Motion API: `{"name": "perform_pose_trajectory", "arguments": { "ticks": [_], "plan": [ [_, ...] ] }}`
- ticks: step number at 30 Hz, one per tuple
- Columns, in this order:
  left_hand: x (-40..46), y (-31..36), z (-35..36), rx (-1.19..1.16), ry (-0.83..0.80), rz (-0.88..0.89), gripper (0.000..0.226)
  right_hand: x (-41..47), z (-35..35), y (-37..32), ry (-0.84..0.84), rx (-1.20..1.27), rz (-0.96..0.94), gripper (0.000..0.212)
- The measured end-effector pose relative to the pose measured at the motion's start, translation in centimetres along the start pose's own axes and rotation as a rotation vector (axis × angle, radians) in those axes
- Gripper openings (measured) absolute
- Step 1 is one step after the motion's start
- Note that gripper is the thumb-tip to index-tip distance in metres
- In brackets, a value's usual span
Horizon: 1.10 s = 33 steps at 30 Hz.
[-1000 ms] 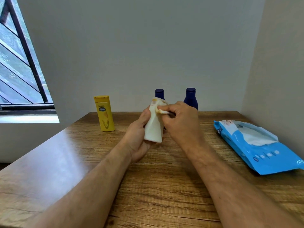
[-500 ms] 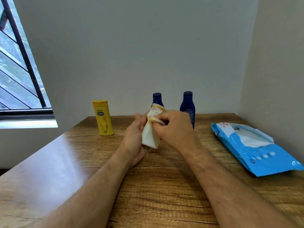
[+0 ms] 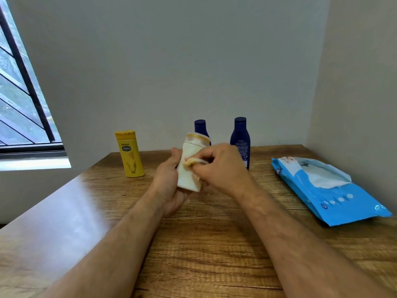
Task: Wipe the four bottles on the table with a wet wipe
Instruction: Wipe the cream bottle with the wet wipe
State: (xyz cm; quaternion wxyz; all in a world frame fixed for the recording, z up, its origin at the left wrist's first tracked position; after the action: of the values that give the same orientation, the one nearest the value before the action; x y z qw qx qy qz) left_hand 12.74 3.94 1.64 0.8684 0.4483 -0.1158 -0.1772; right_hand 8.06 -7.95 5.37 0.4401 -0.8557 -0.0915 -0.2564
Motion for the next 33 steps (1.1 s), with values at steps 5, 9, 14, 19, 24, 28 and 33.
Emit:
{"name": "perform_pose_trajectory", "arguments": {
  "ticks": [5,9,14,19,24,28,33],
  "plan": [
    [-0.1,0.0,0.0,0.081,0.016,0.010,0.055,0.4,-1.6,0.6,0.210,0.130,0.047,0.014],
    [-0.1,0.4,-0.1,0.040,0.047,0.057,0.058,-0.3,1.2,0.2,-0.148,-0.003,0.001,0.013],
    [-0.3,0.7,0.1,-0.008,0.051,0.060,0.057,-0.1,0.6,-0.1,-0.037,0.038,-0.031,0.012],
    [-0.4,0.8,0.3,-0.018,0.062,0.068,0.053,0.1,-1.5,0.1,0.181,0.190,0.048,0.012],
    [-0.1,1.0,-0.6,-0.022,0.166,0.092,0.055,-0.4,0.8,0.1,-0.232,0.077,0.151,0.018],
    [0.1,1.2,-1.1,-0.005,0.236,0.094,0.047,-0.7,1.5,-0.4,-0.283,-0.020,0.091,0.015],
    [0.0,0.6,-0.3,0.096,0.165,0.065,0.042,0.0,-0.7,0.0,0.084,0.186,0.135,0.014]
  ]
}}
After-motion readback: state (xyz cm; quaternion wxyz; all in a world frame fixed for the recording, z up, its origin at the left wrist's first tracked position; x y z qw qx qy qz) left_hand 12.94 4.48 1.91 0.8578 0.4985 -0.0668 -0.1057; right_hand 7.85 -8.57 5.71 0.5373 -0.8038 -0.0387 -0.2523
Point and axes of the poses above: each hand's wrist, its own x-axis towards the middle knuckle, its own z-axis out of the palm, y = z × x, the point moved 4 cm from there along x, towards the middle knuckle, and after that the axes turned 4 degrees about -x, right-handed, at the moved point
